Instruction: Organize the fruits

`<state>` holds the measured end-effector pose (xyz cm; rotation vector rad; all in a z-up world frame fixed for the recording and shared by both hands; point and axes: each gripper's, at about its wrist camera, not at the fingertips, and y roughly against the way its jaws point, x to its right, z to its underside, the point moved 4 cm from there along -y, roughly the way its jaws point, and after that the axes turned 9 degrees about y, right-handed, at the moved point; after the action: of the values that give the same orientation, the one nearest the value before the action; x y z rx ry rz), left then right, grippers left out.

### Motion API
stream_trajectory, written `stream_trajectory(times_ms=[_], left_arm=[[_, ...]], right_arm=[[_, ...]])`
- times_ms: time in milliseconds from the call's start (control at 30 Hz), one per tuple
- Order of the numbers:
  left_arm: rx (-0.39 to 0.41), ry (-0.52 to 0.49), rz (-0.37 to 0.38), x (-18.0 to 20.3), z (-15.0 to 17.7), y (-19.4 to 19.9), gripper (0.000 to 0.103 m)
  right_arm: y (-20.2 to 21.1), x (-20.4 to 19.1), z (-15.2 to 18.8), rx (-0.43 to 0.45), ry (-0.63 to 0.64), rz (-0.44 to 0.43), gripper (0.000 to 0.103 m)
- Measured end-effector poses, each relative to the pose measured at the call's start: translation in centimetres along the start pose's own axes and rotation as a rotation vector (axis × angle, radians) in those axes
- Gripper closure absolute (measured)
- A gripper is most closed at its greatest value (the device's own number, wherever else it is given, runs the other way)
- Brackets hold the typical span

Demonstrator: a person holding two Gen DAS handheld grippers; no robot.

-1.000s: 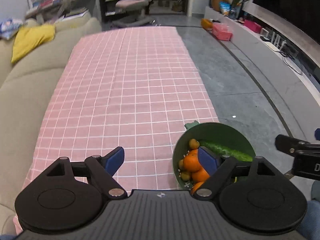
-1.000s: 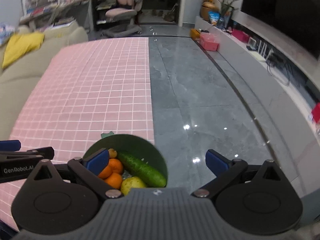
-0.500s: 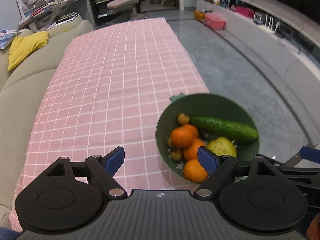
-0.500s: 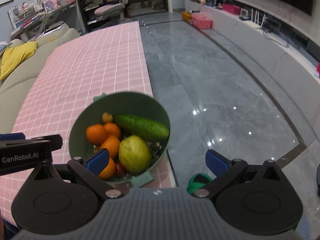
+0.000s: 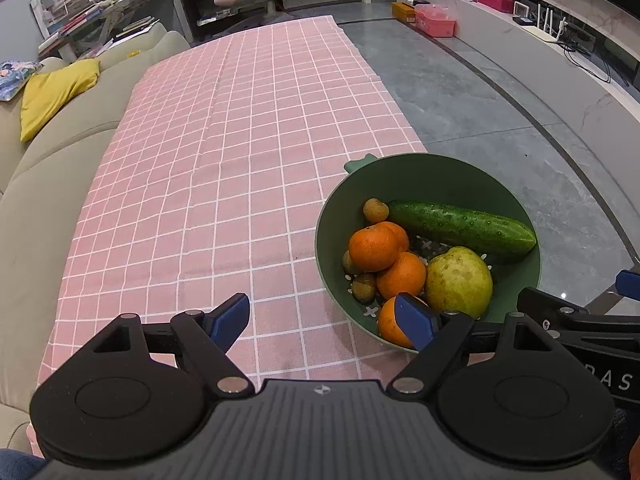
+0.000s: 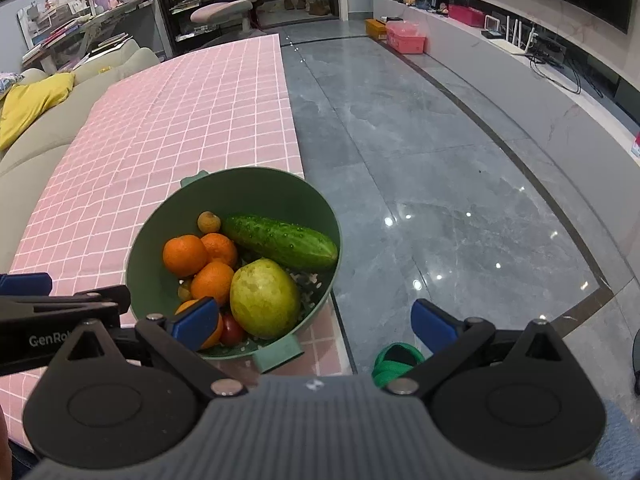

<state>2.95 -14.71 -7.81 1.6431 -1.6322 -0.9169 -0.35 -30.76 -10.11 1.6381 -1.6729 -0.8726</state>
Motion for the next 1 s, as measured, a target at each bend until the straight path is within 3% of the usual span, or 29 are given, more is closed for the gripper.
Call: stream_trajectory(times_ms=[1000], left_arm=[[-0.017, 0.009, 0.012, -0.3, 0.22, -0.56, 0.007]], right_arm=[[-0.26, -0.4, 0.27, -0.012, 0.004, 0.003, 0.004]])
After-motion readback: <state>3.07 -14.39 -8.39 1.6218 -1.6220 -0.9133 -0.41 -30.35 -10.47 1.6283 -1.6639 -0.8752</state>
